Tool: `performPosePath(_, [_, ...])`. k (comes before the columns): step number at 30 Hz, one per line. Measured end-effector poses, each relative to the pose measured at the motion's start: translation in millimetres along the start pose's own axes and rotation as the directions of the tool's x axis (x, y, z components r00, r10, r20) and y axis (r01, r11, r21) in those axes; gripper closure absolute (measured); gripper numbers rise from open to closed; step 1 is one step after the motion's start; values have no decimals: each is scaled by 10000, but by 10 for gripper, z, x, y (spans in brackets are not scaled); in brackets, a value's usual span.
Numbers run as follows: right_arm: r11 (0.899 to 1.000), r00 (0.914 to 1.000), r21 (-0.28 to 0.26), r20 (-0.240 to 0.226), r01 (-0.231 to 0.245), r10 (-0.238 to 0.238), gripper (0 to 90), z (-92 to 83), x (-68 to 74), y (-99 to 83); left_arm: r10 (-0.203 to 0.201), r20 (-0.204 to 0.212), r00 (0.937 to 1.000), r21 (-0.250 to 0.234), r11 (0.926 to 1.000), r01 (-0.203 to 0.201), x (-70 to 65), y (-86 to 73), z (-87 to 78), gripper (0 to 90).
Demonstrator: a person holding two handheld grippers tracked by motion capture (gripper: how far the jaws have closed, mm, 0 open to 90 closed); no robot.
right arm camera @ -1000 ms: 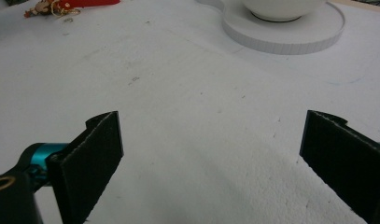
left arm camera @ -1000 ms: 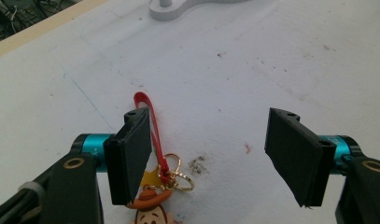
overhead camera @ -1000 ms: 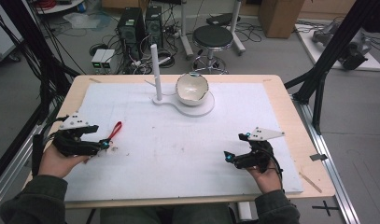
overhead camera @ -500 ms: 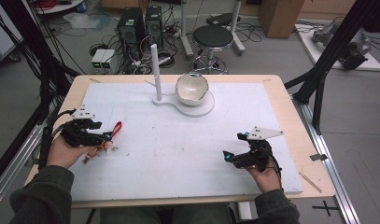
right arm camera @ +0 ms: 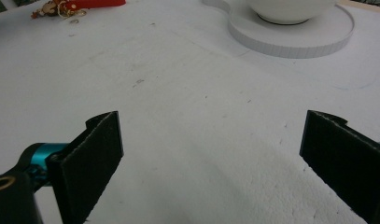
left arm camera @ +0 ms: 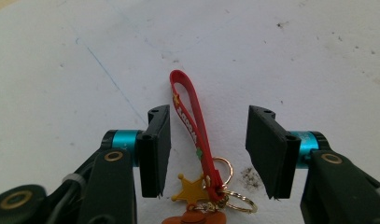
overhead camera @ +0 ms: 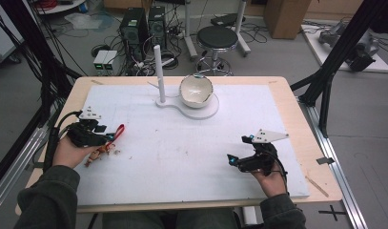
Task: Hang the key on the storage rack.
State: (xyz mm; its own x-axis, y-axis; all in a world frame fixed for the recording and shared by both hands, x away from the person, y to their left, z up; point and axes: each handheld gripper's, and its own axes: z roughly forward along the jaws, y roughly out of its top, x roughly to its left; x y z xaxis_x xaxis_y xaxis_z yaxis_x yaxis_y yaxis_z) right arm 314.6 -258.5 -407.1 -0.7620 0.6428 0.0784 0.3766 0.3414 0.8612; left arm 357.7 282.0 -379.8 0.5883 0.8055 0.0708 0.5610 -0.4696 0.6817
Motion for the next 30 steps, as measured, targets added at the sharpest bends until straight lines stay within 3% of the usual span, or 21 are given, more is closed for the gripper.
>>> performPosePath(9, [10000, 10000, -10, -18, 33, -33, 49, -3, -5, -3, -91, 116, 9999, 332, 9994, 87, 25, -17, 93, 544])
performPosePath(17, [10000, 10000, -16, -27, 23, -23, 49, -3, -5, -2, -471, 243, 9986, 604, 9971, 456, 57, -90, 181, 588])
performPosePath(30, [9999, 9999, -55, -54, 88, -89, 49, -4, -3, 0, -366, 78, 9993, 1216, 9919, 354, 12, -94, 291, 646])
